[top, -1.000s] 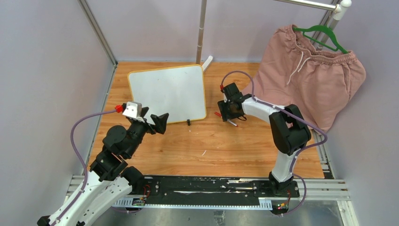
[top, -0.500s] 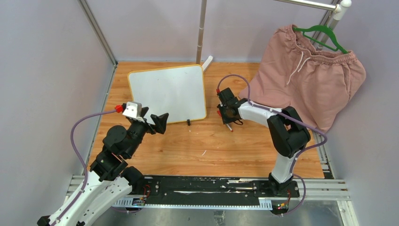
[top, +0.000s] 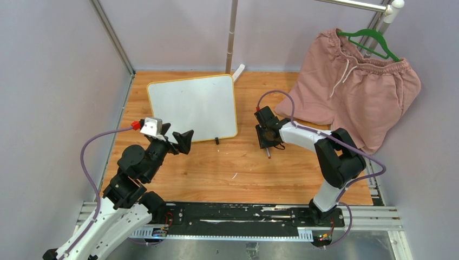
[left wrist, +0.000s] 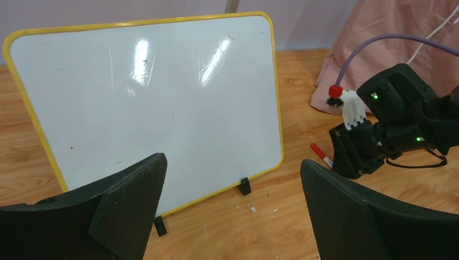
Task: Write a sentence on the whiteboard
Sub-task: Open the whiteboard marker at the center of the board.
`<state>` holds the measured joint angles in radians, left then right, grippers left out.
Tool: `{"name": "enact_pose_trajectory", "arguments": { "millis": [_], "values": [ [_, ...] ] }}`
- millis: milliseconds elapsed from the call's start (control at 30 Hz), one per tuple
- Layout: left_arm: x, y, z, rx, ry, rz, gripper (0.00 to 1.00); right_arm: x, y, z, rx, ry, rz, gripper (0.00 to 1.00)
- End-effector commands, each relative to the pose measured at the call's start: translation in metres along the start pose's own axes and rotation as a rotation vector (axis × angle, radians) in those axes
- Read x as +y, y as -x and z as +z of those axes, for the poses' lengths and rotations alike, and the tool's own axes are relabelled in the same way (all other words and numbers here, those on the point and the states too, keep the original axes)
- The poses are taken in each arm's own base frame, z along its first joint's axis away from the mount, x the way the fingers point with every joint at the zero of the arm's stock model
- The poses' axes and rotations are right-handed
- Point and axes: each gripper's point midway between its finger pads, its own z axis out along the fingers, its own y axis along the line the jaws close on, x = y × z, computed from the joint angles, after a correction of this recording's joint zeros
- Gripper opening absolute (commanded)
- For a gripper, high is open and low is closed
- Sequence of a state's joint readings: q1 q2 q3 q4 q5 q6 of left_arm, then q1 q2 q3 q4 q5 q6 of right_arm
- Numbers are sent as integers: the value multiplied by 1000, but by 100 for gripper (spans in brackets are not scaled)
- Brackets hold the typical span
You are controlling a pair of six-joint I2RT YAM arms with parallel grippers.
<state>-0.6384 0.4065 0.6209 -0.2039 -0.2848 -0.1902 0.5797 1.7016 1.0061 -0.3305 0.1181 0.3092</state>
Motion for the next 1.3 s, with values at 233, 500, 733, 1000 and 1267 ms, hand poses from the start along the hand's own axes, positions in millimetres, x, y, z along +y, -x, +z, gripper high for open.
{"name": "enact_pose_trajectory", "arguments": {
  "millis": [233,500,733,1000,1267],
  "values": [
    [1,6,-1,-35,8,-14,99,-11,-44,10,146,-61,-21,0],
    [4,-2,6,-6,61,-108,100,-3,-9,-42,-48,30,4,0],
    [-2,7,9,-1,107,-379,100,-1,-6,-121,-231,157,-39,0],
    [-96,49,-1,-78,-445,-428,100,57,-3,-239,-573,613,-158,0],
    [-143,92,-14,-170,-744,-486,100,96,0,-306,-734,834,-212,0]
  ]
}}
